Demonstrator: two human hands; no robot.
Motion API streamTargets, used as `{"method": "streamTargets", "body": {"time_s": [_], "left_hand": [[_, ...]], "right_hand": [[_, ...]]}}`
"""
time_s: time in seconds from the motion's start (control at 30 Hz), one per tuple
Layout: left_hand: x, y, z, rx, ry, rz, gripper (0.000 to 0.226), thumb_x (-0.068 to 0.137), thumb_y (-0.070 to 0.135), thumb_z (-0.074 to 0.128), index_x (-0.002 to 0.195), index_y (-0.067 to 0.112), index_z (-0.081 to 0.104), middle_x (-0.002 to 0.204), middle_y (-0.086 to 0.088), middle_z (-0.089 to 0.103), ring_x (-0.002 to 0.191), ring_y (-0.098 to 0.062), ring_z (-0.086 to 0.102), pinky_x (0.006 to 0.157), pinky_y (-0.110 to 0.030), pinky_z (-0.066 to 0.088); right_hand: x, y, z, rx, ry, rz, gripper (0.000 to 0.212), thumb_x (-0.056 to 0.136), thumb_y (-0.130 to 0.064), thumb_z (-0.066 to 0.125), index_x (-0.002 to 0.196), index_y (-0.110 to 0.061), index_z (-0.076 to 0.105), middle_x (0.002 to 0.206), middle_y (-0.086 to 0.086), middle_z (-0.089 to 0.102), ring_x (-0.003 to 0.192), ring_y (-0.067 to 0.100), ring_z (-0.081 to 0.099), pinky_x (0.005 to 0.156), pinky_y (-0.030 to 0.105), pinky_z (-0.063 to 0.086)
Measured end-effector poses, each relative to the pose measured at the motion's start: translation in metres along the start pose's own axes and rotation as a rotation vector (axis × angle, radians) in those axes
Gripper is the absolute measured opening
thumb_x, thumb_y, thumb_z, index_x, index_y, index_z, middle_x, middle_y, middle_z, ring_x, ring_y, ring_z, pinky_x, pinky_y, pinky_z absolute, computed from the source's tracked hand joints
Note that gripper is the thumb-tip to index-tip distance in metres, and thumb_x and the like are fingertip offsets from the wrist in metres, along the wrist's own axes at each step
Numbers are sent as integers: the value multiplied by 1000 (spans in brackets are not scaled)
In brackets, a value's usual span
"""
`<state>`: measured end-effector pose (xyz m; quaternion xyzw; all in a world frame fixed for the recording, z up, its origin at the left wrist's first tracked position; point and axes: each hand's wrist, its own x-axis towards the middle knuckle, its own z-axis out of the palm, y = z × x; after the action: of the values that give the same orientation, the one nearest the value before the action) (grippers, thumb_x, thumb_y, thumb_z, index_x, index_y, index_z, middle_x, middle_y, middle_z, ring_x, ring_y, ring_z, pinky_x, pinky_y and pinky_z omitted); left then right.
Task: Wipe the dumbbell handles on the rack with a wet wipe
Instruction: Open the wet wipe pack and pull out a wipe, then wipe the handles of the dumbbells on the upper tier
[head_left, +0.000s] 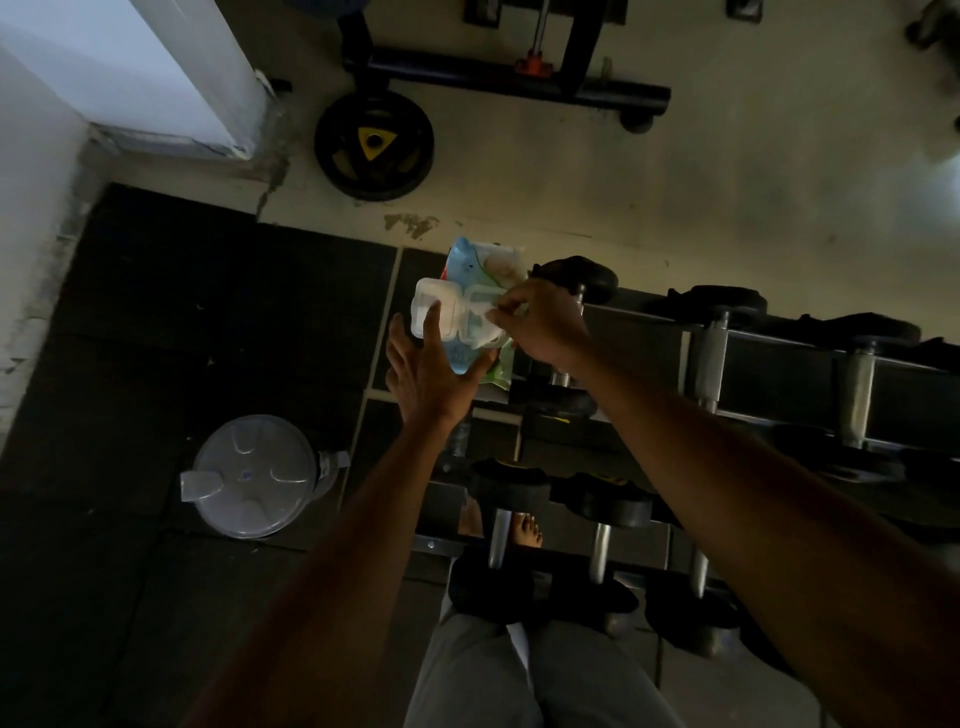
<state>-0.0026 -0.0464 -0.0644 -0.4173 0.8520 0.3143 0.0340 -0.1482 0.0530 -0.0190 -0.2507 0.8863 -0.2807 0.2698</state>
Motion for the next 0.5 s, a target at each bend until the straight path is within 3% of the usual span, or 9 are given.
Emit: {"method": "streamTargets", "body": {"time_s": [0.1, 0.2, 0.3, 0.4, 0.47, 0.5], "left_hand": [[1, 0, -1, 10, -8, -8, 111, 79, 80, 74, 167, 40, 18, 173, -14, 4, 157, -40, 14, 113, -66, 38], [1, 1, -1, 40, -19, -18, 113, 78, 81, 73, 167, 41, 17, 173, -14, 5, 156, -42, 15, 112, -67, 37], [3, 3, -2, 70, -25, -19, 114, 77, 81, 75, 166, 41, 17, 171, -15, 8, 153, -43, 20, 112, -68, 39], [4, 6, -6, 99, -43, -31, 114, 77, 81, 75, 166, 41, 15, 170, -16, 9, 153, -43, 20, 114, -68, 38], [4, 7, -7, 113, -55, -29, 115, 77, 82, 74, 166, 41, 14, 170, -16, 10, 153, -43, 20, 115, -68, 36], [4, 7, -6, 128, -53, -25, 115, 77, 83, 73, 167, 40, 15, 170, -17, 12, 153, -43, 21, 116, -67, 35]], "right_hand": [[-2, -6, -10, 262, -45, 151, 17, 99, -36, 66, 104, -20, 69, 107, 2, 71, 92, 16, 70, 82, 37, 62], [-8, -6, -29, 629, -27, 250, 18, 104, -32, 57, 112, -18, 65, 117, 6, 70, 107, 19, 69, 95, 42, 60], [-23, -4, -47, 982, 21, 236, 26, 107, -23, 54, 125, -6, 59, 129, 14, 67, 117, 27, 68, 99, 45, 58], [-35, -3, -62, 1270, 51, 213, 23, 107, -23, 52, 124, -7, 55, 127, 18, 67, 112, 32, 71, 93, 49, 59], [-38, -4, -74, 1324, 64, 217, 25, 107, -26, 52, 127, -11, 54, 122, 18, 68, 105, 33, 73, 85, 48, 61], [-39, -5, -78, 1227, 79, 228, 27, 107, -29, 52, 129, -13, 54, 120, 17, 68, 101, 32, 74, 80, 47, 62]]}}
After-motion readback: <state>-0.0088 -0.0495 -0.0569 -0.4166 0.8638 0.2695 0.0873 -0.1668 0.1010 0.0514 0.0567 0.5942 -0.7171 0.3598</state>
